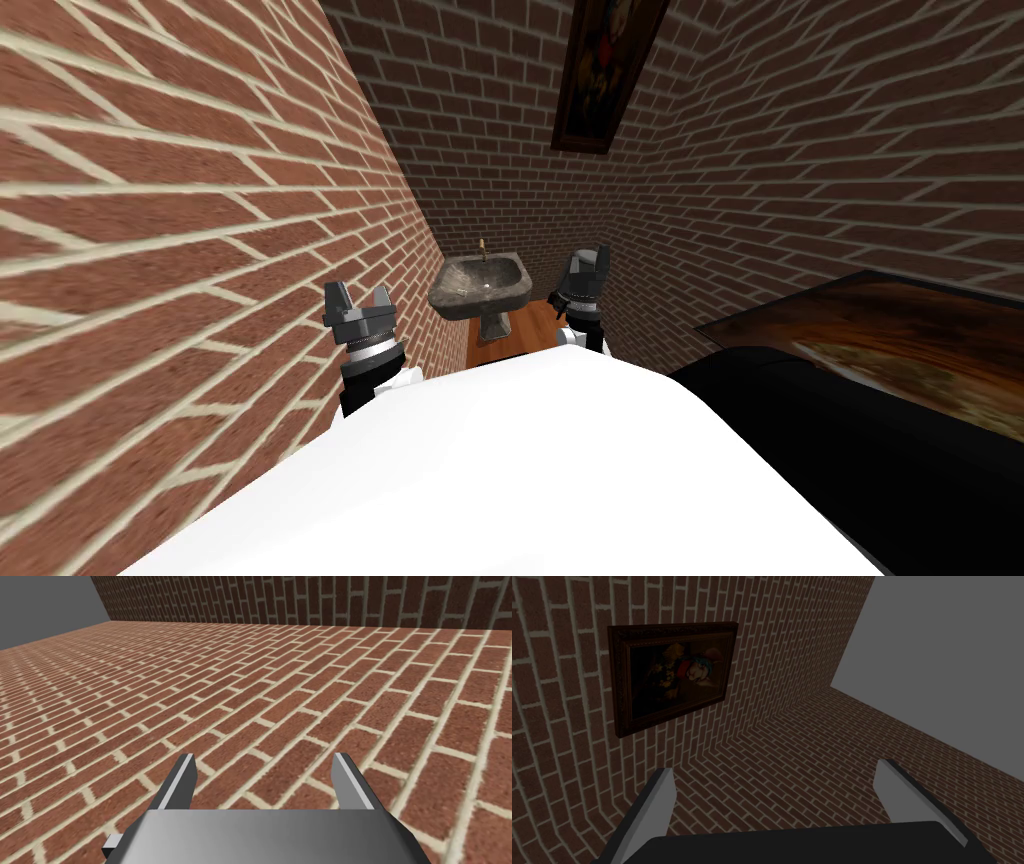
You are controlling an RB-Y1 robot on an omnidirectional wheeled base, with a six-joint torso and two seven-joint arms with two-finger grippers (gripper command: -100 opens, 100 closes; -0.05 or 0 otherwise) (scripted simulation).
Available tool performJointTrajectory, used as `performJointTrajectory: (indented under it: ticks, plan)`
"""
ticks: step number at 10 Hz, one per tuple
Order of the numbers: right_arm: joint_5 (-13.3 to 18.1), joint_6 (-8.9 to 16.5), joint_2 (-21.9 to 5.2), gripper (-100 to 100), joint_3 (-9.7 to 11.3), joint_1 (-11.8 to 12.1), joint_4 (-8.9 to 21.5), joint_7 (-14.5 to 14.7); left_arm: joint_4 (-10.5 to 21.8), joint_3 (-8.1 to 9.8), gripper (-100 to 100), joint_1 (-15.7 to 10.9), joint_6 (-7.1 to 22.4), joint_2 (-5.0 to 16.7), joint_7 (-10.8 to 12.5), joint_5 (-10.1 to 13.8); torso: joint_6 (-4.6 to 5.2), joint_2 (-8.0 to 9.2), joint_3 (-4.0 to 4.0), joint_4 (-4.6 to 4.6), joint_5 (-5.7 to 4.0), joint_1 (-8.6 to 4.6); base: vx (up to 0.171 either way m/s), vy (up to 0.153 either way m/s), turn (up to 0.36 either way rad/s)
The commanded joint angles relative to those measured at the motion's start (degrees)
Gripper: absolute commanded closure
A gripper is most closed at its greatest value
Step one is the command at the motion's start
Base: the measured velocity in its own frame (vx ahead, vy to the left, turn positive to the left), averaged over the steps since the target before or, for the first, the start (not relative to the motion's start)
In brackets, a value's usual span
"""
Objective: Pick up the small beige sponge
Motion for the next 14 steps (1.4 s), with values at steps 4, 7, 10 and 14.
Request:
performJointTrajectory:
  ticks: [4,7,10,14]
  plan:
    - [0.00,0.00,0.00,0,0.00,0.00,0.00,0.00,-1.41,0.37,-100,-1.55,6.70,2.61,-1.37,-0.19,0.01,0.02,0.01,0.01,-0.04,-0.16,-0.008,-0.037,-0.055]
    - [0.00,0.00,0.00,0,0.00,0.00,0.00,0.00,-2.30,0.62,-100,-2.67,11.44,3.68,-2.12,-0.20,0.00,0.04,0.02,0.01,-0.04,-0.15,-0.011,-0.041,-0.037]
    - [0.00,0.00,0.00,0,0.00,0.00,0.00,0.00,-2.76,0.76,-100,-3.32,14.84,4.24,-2.51,-0.19,0.01,0.05,0.03,0.01,-0.02,-0.11,-0.010,-0.026,-0.030]
    - [0.00,0.00,0.00,0,0.00,0.00,0.00,0.00,-3.69,1.06,-100,-4.76,21.13,5.44,-3.29,-0.10,0.00,-0.01,0.00,0.00,-0.03,-0.13,-0.001,-0.030,-0.030]
